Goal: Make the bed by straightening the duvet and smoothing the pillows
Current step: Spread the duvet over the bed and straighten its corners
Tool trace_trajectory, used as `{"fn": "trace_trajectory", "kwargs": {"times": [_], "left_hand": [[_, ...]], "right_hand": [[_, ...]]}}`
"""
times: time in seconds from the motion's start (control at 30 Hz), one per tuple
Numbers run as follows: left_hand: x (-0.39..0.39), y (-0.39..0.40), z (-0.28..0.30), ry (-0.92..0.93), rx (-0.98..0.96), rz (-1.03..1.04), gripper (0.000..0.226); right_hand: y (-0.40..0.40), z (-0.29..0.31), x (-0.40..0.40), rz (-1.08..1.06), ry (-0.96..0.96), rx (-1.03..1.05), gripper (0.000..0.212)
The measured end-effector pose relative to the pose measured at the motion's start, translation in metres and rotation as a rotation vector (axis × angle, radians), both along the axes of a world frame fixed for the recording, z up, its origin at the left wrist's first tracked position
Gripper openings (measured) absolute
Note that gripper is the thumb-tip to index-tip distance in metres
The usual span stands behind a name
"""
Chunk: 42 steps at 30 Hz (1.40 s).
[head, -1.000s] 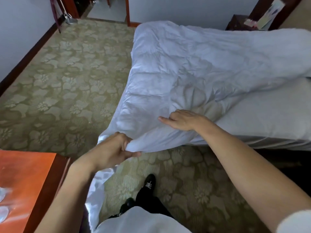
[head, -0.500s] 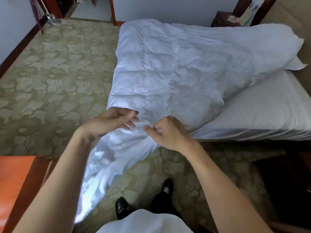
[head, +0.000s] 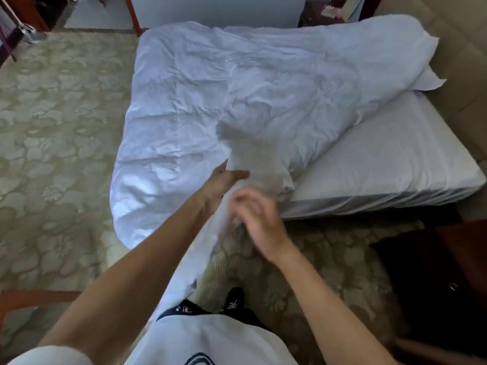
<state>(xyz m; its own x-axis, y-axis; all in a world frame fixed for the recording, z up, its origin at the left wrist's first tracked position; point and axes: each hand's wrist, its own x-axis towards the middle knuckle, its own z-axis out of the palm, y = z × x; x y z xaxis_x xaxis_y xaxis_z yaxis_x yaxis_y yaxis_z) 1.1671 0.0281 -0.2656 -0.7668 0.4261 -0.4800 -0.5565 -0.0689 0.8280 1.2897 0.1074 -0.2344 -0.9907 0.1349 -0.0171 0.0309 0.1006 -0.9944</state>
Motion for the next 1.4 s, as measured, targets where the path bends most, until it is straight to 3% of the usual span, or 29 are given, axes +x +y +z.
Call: {"fn": "trace_trajectory", "kwargs": {"times": [0.07,0.13,0.2,0.23,0.33,0.37,0.43,0.5,0.6,0.7,0.83,0.93,1.0,1.13,1.2,1.3,1.4], "left_hand": [[0.004,0.005,0.018,0.252,0.001,-0.190,0.040],[0.013,0.010,0.037,0.543,-0.137,-0.526,0.044],[0.025,0.020,0.045,0.663,-0.246,-0.828,0.043],[0.031,0.025,0.047,0.692,-0.261,-0.931,0.039],[0.033,0.027,0.049,0.695,-0.254,-1.091,0.024],[0.026,0.025,0.050,0.653,-0.236,-1.113,0.022],[0.010,0.027,0.050,0.506,-0.205,-1.012,0.029],[-0.009,0.046,0.037,0.282,-0.201,-0.644,0.031],[-0.047,0.101,-0.001,-0.029,-0.289,-0.071,0.053],[-0.078,0.155,-0.032,-0.168,-0.230,0.040,0.057],[-0.100,0.212,-0.044,-0.306,-0.047,0.062,0.026],[-0.115,0.261,-0.041,-0.217,-0.004,0.099,0.020],[-0.110,0.296,-0.032,-0.082,0.065,-0.021,0.024],[-0.077,0.320,-0.020,0.177,0.046,-0.501,0.025],[-0.070,0.326,-0.012,0.206,-0.057,-0.832,0.030],[-0.062,0.342,-0.003,0.309,-0.204,-1.255,0.026],[-0.062,0.354,-0.001,0.246,-0.082,-1.314,0.019]], "right_hand": [[0.044,0.000,-0.022,-0.272,-0.079,-0.016,0.023],[0.075,0.002,-0.043,-0.372,-0.241,-0.037,0.062],[0.096,0.006,-0.061,-0.414,-0.415,-0.108,0.097],[0.105,0.006,-0.065,-0.403,-0.473,-0.097,0.091],[0.128,-0.004,-0.062,-0.359,-0.554,0.027,0.024],[0.134,-0.007,-0.060,-0.376,-0.541,0.028,0.014],[0.146,-0.010,-0.056,-0.418,-0.454,0.045,0.011],[0.153,-0.003,-0.055,-0.360,-0.380,0.116,0.022],[0.161,0.001,-0.057,-0.038,-0.316,0.444,0.032],[0.176,-0.007,-0.056,0.192,-0.394,0.523,0.037],[0.220,-0.006,-0.054,0.337,-0.529,0.497,0.034],[0.278,0.002,-0.069,0.218,-0.483,0.449,0.018],[0.319,0.011,-0.082,-0.035,-0.470,0.395,0.027],[0.395,0.025,-0.111,-0.395,-0.520,0.300,0.076],[0.419,0.017,-0.125,-0.323,-0.602,0.300,0.080],[0.429,-0.011,-0.142,-0.043,-0.709,0.514,0.072],[0.443,-0.039,-0.140,0.047,-0.725,0.616,0.039]]}}
